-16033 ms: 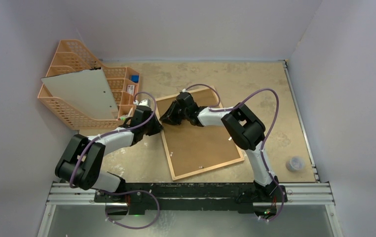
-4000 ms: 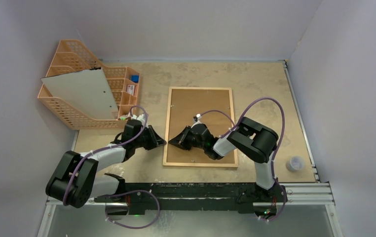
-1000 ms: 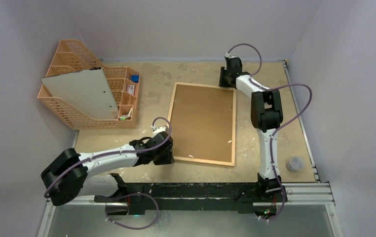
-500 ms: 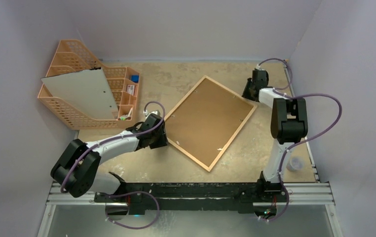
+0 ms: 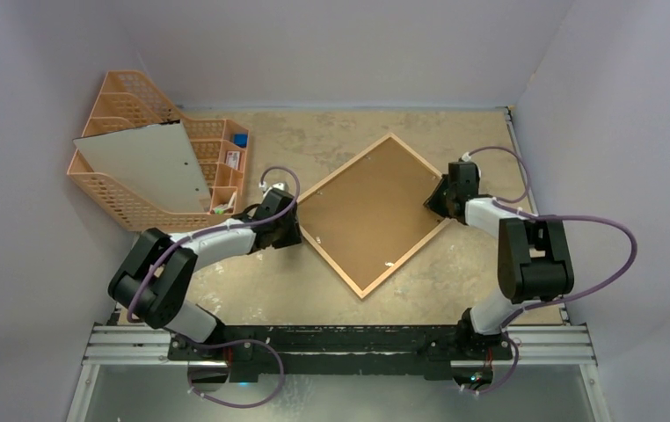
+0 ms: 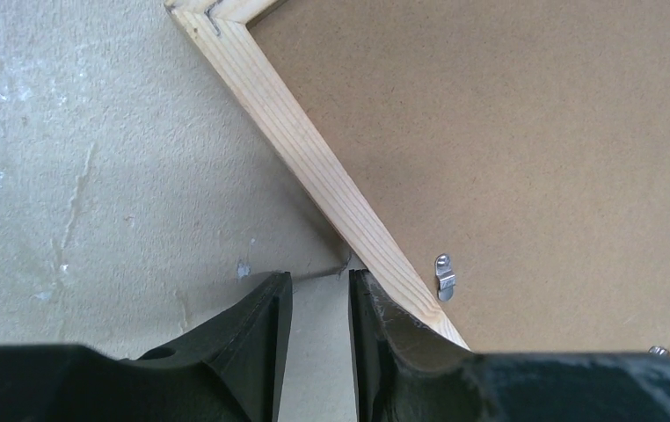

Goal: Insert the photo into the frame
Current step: Adjust the photo frame at the center of the board.

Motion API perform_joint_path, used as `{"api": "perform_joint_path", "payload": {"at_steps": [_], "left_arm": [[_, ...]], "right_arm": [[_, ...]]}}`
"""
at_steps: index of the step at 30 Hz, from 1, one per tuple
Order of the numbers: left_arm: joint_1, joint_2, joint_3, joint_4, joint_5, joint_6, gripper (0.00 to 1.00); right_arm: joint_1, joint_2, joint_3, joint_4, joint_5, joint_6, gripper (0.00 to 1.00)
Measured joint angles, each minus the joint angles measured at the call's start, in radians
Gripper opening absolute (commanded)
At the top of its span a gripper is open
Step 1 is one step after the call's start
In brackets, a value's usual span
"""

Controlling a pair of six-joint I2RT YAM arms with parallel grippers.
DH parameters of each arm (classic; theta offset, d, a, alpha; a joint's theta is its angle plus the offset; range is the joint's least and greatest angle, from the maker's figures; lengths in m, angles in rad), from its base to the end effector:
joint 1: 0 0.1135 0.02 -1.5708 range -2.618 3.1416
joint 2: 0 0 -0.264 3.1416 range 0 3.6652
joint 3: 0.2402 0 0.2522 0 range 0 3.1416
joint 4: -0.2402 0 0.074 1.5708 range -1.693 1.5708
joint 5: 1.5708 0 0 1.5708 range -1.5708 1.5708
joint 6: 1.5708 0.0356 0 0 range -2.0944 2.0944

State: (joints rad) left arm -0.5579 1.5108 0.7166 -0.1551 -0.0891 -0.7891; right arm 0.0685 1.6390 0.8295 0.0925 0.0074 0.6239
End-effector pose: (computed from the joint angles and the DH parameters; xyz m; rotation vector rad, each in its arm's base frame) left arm 0.2412 -0.1468 0.1554 -0.3329 2.5482 -0.4252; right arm 0.3323 0.0225 0.1689 0.6378 2.2231 0.3489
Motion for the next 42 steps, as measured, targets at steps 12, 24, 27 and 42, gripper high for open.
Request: {"api": "perform_joint_path", "payload": {"at_steps": [12,24,27,42], "left_arm": [[0.014,-0.081,0.001,-0.019,-0.026,-0.004,0.44],[0.037,-0.206,-0.032,0.011,-0.035,-0.067,0.71],[0.048,-0.170,-0.047,0.037,-0.014,-0.084,0.72],[0.081,-0.004,-0.080,0.267,0.159,-0.135,0.73]], "right_arm": [[-0.001,-0.108,0.131,-0.134,0.088,0.009,0.57],[-0.066,0.276,0.538,-0.146,0.075,-0.235,0.81],[-0.084,0.340,0.563,-0.157,0.031,-0.291,0.81],[-0.158,0.390,0.517,-0.135,-0.242,-0.371,0.76]]}}
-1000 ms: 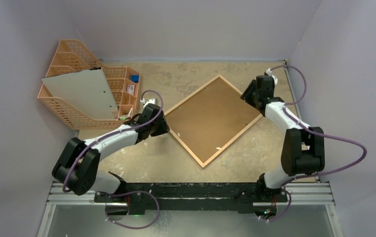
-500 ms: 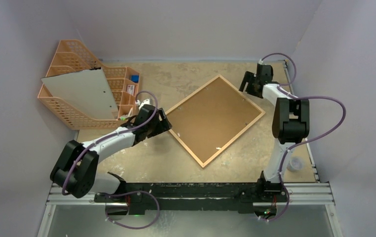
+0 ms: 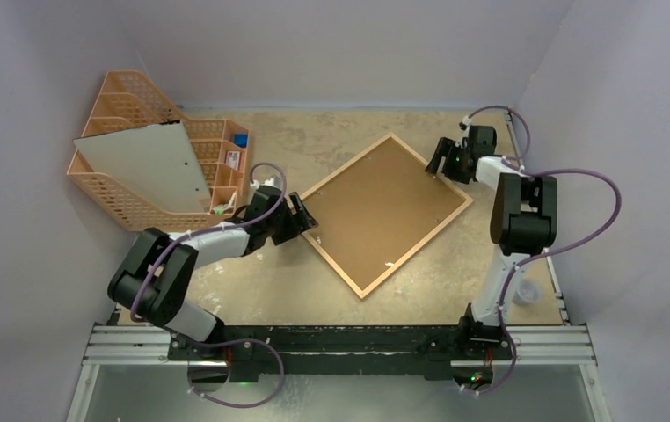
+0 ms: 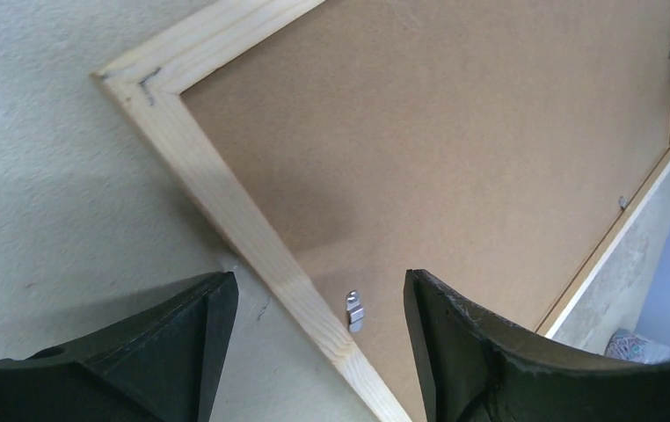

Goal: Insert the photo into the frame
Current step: Adjust the photo frame at the center of the board.

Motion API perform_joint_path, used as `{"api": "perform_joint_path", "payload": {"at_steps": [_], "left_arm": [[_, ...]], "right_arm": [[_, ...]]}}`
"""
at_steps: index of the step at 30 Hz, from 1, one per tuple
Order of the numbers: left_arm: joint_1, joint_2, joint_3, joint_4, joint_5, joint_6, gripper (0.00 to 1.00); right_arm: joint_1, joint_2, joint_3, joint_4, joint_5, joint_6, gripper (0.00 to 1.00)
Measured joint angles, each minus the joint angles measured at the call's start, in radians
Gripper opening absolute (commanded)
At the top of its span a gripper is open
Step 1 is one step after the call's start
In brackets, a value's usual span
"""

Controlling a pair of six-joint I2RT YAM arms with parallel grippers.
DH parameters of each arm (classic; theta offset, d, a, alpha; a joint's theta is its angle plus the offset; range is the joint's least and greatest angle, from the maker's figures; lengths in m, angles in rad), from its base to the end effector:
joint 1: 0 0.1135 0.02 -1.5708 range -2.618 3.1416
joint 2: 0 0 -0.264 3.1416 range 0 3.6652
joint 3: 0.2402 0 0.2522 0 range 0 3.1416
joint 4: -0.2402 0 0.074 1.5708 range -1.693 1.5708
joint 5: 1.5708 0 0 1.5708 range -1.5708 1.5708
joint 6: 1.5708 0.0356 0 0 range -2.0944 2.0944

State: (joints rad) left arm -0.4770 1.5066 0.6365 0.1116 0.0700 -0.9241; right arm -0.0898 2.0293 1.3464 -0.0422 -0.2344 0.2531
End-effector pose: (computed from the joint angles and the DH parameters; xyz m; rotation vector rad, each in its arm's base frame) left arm 0.2532 -0.1337 0.1531 -0.5093 2.4072 -0.7479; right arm 0.4450 -0.0318 0.1702 0.2716 2.2809 0.3533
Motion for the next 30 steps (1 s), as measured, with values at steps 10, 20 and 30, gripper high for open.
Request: {"api": "perform_joint_path", "payload": {"at_steps": [10,20,30], "left_arm": [[0.019,0.042,0.043,-0.008,0.026,0.018,0.71],[0.026,0.029,0.056,-0.058,-0.061,0.055,0.73],[0.030,-0.037,0.054,-0.196,-0.146,0.079,0.77]], "right_arm": [[-0.025,-0.230,-0.341,0.133,0.008,0.090,0.69],[-0.001,-0.481,-0.590,0.139,0.092,0.247,0.68],[0.071,-0.642,-0.632,0.077,0.245,0.342,0.77]]}}
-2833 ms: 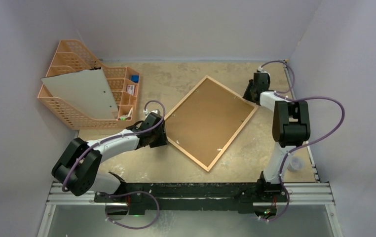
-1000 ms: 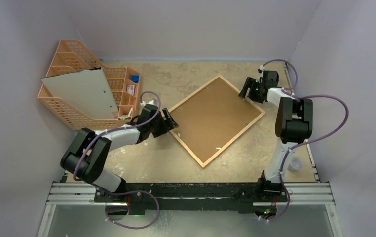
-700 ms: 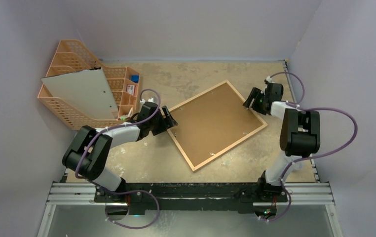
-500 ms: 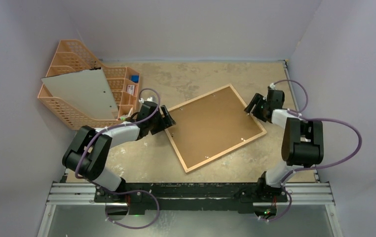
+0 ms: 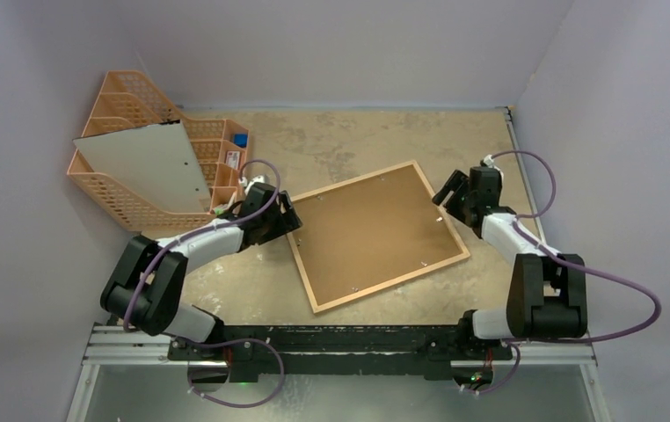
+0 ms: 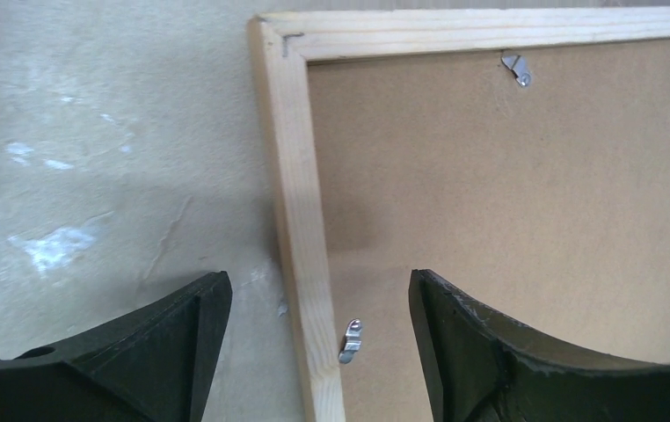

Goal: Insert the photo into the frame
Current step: Adjust the photo frame at the center of the board, then install the photo frame at the center of the board.

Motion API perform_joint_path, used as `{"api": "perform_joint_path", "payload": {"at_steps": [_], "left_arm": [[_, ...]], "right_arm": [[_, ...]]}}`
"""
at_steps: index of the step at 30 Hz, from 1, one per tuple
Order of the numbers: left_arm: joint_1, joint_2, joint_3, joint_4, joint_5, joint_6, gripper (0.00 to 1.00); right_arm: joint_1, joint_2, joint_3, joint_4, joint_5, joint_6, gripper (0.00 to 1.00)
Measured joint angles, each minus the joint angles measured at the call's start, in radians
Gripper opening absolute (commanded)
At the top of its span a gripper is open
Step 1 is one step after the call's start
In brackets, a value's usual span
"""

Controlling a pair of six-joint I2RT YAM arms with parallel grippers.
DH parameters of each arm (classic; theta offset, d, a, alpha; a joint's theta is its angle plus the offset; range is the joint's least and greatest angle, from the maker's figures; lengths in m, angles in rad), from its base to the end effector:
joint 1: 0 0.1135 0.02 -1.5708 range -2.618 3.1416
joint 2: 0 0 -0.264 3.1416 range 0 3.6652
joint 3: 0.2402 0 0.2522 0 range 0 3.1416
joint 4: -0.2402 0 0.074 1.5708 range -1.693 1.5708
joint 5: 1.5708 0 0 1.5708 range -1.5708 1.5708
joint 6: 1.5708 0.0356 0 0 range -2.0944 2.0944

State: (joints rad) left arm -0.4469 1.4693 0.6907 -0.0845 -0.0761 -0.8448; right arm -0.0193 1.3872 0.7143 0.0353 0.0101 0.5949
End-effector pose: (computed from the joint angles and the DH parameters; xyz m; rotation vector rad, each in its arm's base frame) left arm 0.2545 -0.1190 0.1636 -0.5266 2.4347 -0.4781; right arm 0.2888 -0.0059 0.2021 0.6782 2.1198 0.3074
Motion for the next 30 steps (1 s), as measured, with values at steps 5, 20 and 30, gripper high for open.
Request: {"api": "perform_joint_path", "payload": {"at_steps": [5,20,30], "left_arm": [[0.014,-0.057,-0.013,-0.031,-0.037,0.000,0.62],[0.021,-0.042,-0.092,0.088,0.026,-0.008,0.19],[0.021,-0.056,-0.100,0.104,0.018,-0.009,0.02]], "right_arm": [[0.094,-0.015,0.016,0.017,-0.029,-0.011,0.68],[0.655,0.349,0.103,0.455,-0.372,0.299,0.35],[0.811,0.526,0.209,0.544,-0.303,0.454,0.28]]}}
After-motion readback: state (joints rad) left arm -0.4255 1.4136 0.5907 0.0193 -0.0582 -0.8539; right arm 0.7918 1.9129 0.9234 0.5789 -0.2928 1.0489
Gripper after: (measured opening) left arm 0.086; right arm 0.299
